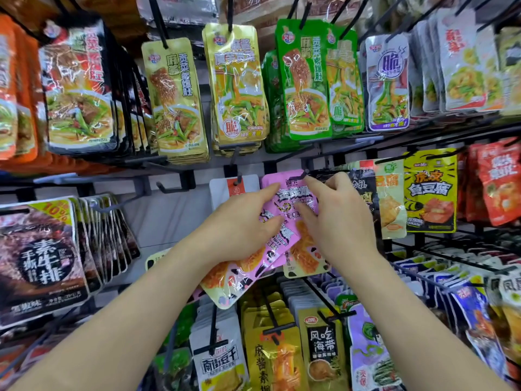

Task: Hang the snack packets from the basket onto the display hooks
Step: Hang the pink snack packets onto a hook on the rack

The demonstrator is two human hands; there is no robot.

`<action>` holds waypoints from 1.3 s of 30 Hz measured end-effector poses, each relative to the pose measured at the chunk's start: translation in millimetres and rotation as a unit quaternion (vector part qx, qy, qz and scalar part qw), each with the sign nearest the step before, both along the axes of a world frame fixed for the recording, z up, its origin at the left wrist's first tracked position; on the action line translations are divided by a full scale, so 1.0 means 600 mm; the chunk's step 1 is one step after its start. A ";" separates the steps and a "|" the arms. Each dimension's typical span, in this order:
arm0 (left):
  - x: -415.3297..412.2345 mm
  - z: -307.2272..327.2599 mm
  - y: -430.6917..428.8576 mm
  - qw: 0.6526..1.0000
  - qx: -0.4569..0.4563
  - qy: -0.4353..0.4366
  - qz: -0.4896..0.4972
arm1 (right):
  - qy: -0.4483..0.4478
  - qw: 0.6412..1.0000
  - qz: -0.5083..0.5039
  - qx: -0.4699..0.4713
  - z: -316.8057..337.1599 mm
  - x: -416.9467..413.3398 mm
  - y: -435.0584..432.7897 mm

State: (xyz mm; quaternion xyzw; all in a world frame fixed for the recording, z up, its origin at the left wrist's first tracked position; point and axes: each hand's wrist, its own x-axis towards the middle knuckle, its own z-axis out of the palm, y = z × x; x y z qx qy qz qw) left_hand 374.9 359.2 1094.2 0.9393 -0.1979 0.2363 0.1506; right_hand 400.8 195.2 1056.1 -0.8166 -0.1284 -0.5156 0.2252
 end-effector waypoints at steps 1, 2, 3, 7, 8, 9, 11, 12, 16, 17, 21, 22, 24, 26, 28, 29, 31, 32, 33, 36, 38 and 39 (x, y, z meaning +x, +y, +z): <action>0.002 -0.003 0.000 1.000 -0.001 0.001 0.006 | -0.014 1.000 0.016 -0.007 -0.003 0.002 0.001; 0.005 -0.005 -0.001 1.000 0.002 0.002 0.011 | -0.023 0.999 0.030 -0.018 -0.006 0.004 0.002; 0.007 -0.008 -0.001 1.000 0.007 0.003 0.015 | -0.022 0.999 0.040 -0.031 -0.008 0.006 0.003; 0.014 -0.011 -0.001 1.000 0.015 0.009 0.022 | 0.009 0.997 0.043 -0.061 -0.011 0.011 0.006; 0.015 -0.011 -0.001 1.000 0.017 0.010 0.023 | 0.011 0.997 0.037 -0.067 -0.011 0.011 0.007; 0.014 -0.011 -0.001 0.999 0.019 0.011 0.023 | 0.012 0.997 0.033 -0.071 -0.011 0.012 0.007; 0.014 -0.012 -0.001 1.000 0.017 0.013 0.022 | 0.015 0.996 0.028 -0.078 -0.010 0.013 0.007; 0.014 -0.013 0.000 1.000 0.013 0.013 0.020 | 0.019 0.996 0.027 -0.081 -0.011 0.014 0.006; 0.011 -0.020 0.003 1.000 -0.001 0.014 0.012 | 0.037 0.995 0.043 -0.077 -0.015 0.018 0.006; 0.010 -0.021 0.003 1.000 0.000 0.015 0.012 | 0.041 0.995 0.055 -0.070 -0.015 0.018 0.006; -0.002 -0.020 0.008 1.000 -0.013 0.010 -0.001 | 0.050 0.992 0.112 -0.031 -0.014 0.014 -0.001; -0.009 -0.020 0.011 1.000 -0.028 0.003 -0.008 | 0.044 0.991 0.124 -0.016 -0.016 0.009 -0.004; -0.029 -0.024 0.018 0.997 -0.062 -0.030 -0.017 | 0.033 0.981 0.179 0.070 -0.019 -0.014 -0.009; -0.053 -0.030 0.024 0.988 -0.121 -0.085 -0.035 | 0.099 0.910 0.316 0.249 -0.023 -0.051 -0.012; -0.075 -0.037 0.025 0.966 -0.207 -0.134 -0.074 | 0.221 0.777 0.459 0.370 -0.028 -0.090 -0.010; -0.082 -0.040 0.024 0.952 -0.251 -0.150 -0.092 | 0.279 0.731 0.503 0.366 -0.035 -0.106 -0.008; -0.091 -0.045 0.014 0.923 -0.315 -0.190 -0.110 | 0.346 0.690 0.555 0.311 -0.050 -0.128 0.005; -0.095 -0.047 0.007 0.911 -0.333 -0.215 -0.112 | 0.353 0.685 0.566 0.292 -0.055 -0.134 0.013; -0.099 -0.049 -0.001 0.901 -0.346 -0.236 -0.112 | 0.349 0.689 0.569 0.281 -0.059 -0.137 0.020; -0.103 -0.052 -0.015 0.878 -0.385 -0.263 -0.108 | 0.316 0.723 0.543 0.286 -0.059 -0.143 0.031; -0.104 -0.054 -0.015 0.871 -0.403 -0.260 -0.106 | 0.305 0.736 0.525 0.298 -0.054 -0.146 0.033; -0.105 -0.055 -0.015 0.869 -0.409 -0.259 -0.105 | 0.304 0.736 0.521 0.307 -0.052 -0.149 0.033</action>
